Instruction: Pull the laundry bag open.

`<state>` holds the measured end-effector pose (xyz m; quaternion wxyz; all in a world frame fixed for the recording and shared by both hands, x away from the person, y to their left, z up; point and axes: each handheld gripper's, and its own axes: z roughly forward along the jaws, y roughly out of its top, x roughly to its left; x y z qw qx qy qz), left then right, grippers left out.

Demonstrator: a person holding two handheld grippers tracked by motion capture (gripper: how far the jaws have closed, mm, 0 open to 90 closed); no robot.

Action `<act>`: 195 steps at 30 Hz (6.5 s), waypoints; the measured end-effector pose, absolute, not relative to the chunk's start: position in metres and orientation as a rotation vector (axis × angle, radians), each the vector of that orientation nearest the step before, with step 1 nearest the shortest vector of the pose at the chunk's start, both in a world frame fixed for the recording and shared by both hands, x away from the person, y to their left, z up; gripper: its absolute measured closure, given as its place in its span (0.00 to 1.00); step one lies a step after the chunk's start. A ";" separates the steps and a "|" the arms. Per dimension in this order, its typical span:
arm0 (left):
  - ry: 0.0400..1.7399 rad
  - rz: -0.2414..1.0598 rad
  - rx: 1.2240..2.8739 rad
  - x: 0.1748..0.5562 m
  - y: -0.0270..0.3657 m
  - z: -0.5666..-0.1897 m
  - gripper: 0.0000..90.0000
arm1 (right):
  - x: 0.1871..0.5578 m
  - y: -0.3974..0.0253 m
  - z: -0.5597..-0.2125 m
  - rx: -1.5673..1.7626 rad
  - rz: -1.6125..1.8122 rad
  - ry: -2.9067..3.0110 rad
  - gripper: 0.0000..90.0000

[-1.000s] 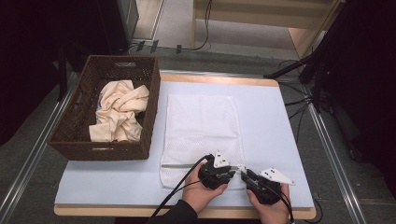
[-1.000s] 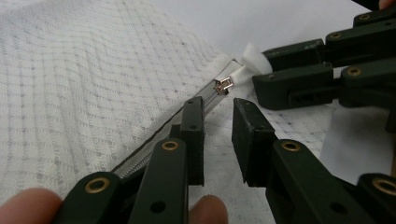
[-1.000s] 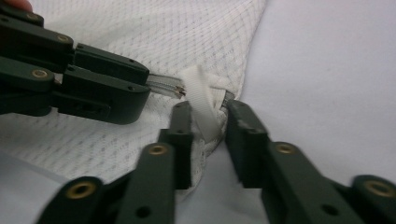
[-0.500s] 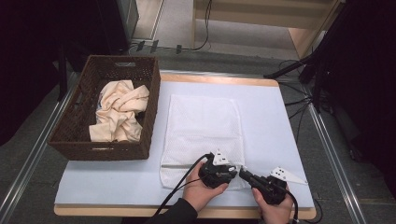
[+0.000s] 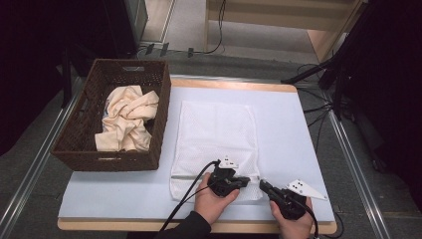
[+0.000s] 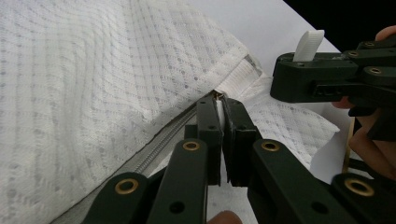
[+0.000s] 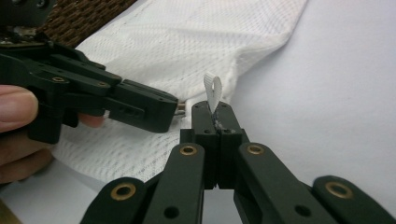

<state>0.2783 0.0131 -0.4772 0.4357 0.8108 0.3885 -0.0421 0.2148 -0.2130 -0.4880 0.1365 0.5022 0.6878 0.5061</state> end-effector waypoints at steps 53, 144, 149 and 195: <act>0.994 -0.131 1.975 0.270 0.021 -0.479 0.98 | 0.226 -0.207 -0.485 1.486 1.532 1.968 1.00; 1.187 0.073 1.917 0.248 0.165 -0.469 0.98 | 0.213 -0.224 -0.464 1.432 1.487 1.855 1.00; 1.182 0.069 1.916 0.246 0.168 -0.468 0.98 | 0.212 -0.224 -0.463 1.431 1.500 1.860 1.00; 1.269 0.128 1.901 0.233 0.224 -0.463 0.98 | 0.220 -0.222 -0.476 1.433 1.397 1.908 1.00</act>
